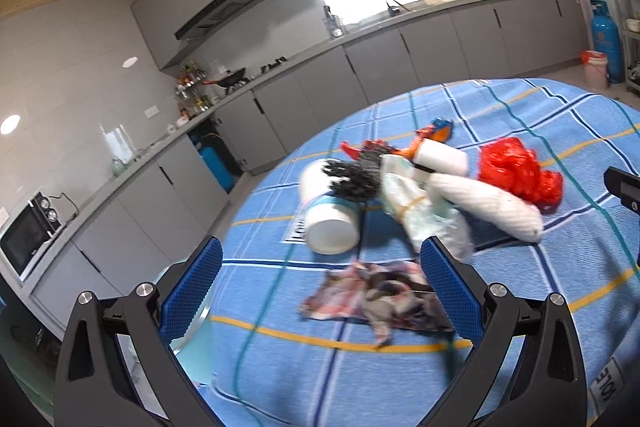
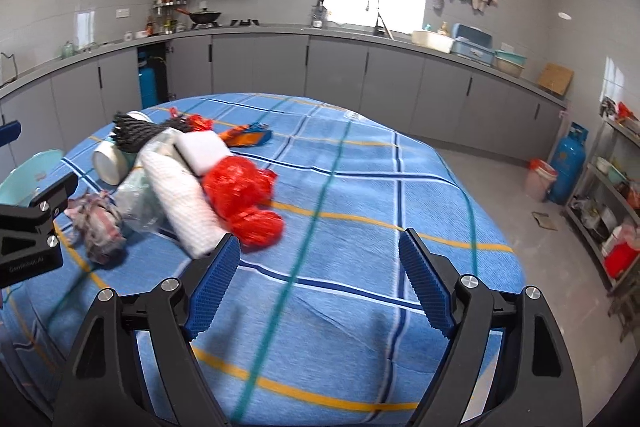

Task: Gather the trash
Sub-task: 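Move both open tools back toward the table pile, then grasp the patterned cloth with the left tool while the right tool grasps the red plastic bag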

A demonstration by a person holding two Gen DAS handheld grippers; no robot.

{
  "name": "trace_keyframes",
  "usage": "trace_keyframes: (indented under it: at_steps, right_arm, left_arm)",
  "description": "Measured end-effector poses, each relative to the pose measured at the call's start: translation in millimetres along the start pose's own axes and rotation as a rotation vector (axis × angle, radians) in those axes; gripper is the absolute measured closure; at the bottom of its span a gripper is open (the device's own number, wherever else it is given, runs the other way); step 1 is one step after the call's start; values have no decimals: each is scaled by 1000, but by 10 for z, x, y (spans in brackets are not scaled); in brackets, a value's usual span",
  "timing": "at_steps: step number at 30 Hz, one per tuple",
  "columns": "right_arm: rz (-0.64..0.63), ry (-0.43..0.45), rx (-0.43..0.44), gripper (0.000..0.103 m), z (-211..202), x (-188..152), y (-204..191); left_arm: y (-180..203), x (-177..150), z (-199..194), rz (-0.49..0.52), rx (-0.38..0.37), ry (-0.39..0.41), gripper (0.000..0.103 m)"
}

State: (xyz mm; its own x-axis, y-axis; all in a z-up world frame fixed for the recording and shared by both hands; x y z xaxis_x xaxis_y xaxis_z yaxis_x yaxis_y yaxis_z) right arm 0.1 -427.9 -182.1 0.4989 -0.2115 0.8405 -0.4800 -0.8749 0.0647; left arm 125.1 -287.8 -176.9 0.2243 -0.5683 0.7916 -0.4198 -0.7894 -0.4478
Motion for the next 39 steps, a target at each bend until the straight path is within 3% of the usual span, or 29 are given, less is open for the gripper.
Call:
trace_keyframes:
  at_steps: [9,10,12,14,15,17,20,24,33,39]
  right_arm:
    - [11,-11,8,21,65,-101,6]
    - [13,-11,11,21,68,-105,2]
    - [15,-9,14,21,73,-101,-4]
    - [16,-5,18,21,68,-94,-13]
    - [17,-3,20,21,65,-88,-15]
    - [16,1,24,21,56,-75,-30]
    - [14,6,27,21,40,-46,-48]
    - [17,18,29,21,32,42,-68]
    - [9,27,32,21,220,372,-220]
    - [13,-22,42,22,471,501,-334]
  left_arm:
    - [414,-221,133,61,-86,-57,7]
    - [432,-247,138,61,-100,-65,13]
    - [455,-279,128,50,-155,-79,34]
    - [475,-300,110,48,-193,-88,62]
    - [489,-310,79,48,-220,-90,68]
    - [503,-324,52,46,-251,-94,92]
    - [449,-347,-10,42,-260,-92,98]
    - [281,-308,-91,15,-248,-75,99]
    - [-531,-76,-269,-106,-117,0,99]
    - [-834,73,-308,-111,-13,56,100]
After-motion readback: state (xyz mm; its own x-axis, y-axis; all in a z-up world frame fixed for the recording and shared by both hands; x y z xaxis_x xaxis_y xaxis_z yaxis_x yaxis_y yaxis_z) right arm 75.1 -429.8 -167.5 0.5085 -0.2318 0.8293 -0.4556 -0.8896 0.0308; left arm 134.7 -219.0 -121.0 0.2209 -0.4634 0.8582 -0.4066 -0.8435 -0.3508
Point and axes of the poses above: each gripper's, at about its wrist camera, not at the fingertips, and z roughly the way its jaws point, y to its right, x to its top, the point moved 8 cm from there along z, roughly the way its jaws point, and after that the axes turned 2 degrees about x, right-handed, at the moved point
